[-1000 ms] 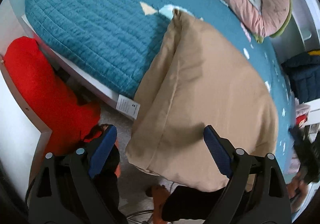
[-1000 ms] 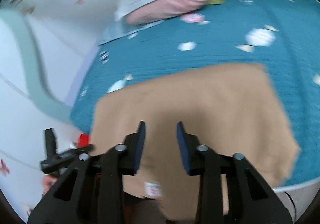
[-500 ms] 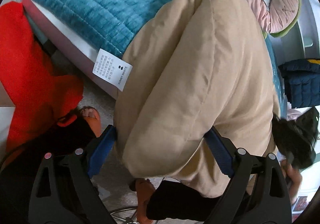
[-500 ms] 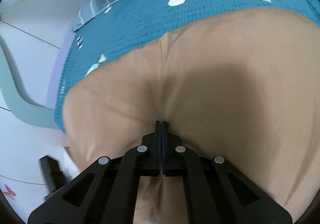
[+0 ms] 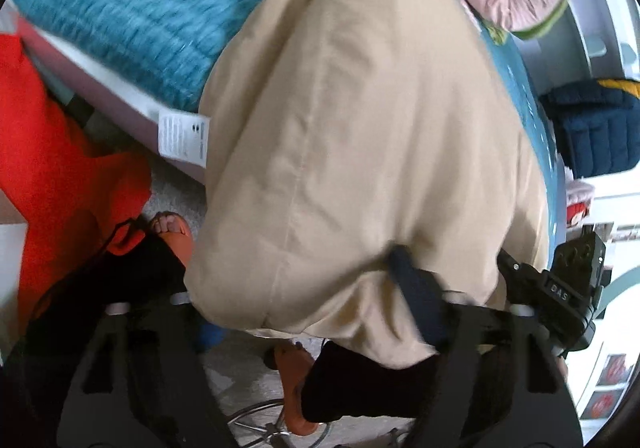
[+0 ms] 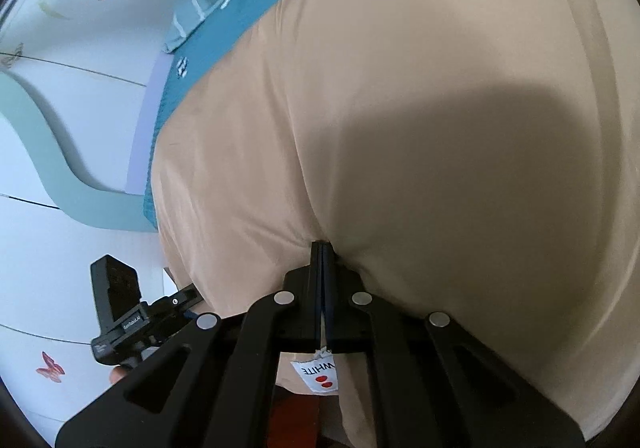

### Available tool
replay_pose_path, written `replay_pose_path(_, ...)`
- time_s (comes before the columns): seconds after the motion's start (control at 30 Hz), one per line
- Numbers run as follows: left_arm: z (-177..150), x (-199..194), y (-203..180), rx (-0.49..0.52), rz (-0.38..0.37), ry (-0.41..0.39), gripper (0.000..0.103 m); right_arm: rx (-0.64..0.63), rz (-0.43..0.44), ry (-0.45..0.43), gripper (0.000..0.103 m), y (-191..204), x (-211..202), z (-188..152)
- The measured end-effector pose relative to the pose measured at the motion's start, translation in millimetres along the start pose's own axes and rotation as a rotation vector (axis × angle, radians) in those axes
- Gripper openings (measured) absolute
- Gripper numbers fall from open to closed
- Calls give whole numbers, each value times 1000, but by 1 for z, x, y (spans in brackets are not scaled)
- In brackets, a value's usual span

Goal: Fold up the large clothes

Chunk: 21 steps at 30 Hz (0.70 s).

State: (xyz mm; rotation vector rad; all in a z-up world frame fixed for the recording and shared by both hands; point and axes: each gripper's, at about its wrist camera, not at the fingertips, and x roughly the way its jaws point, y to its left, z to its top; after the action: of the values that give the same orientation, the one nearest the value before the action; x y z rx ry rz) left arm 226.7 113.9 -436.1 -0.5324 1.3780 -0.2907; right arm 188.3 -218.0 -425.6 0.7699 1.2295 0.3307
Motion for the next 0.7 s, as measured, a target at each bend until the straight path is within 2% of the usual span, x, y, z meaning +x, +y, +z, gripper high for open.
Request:
replay_pose_path(0.03,-2,-4,-4,18,9,-6,37,-5,-5,-7,0,1,-4,-1)
replay_pose_path(0.07,-3,-8,-6,32,16,-11,24,-17,-10,-15,3,4,-6,-1)
replay_pose_path(0.17,-5,-26,-18,71,9,-37,18,-72,-39,-33,6,15,-11,-9)
replay_pose_path(0.3,-5,-55,-46,112,-20,-78,16,-188,-62,-73,6,40,-24,-23)
replay_pose_path(0.4,-1,-75,-75,168,-36,-108,16,-331,-59,-118,10,70,-42,-45)
replay_pose_path(0.5,-3,-86,-115,216,-21,-119,16,-447,-47,-192,34,101,-59,-66)
replay_pose_path(0.53,-4,-89,-120,226,-19,-119,16,-478,-46,-228,46,111,-66,-74)
replay_pose_path(0.57,-4,-91,-130,238,-16,-118,16,-496,-42,-247,50,123,-65,-74)
replay_pose_path(0.7,-8,-96,-157,266,-7,-127,16,-561,-29,-274,53,150,-66,-81)
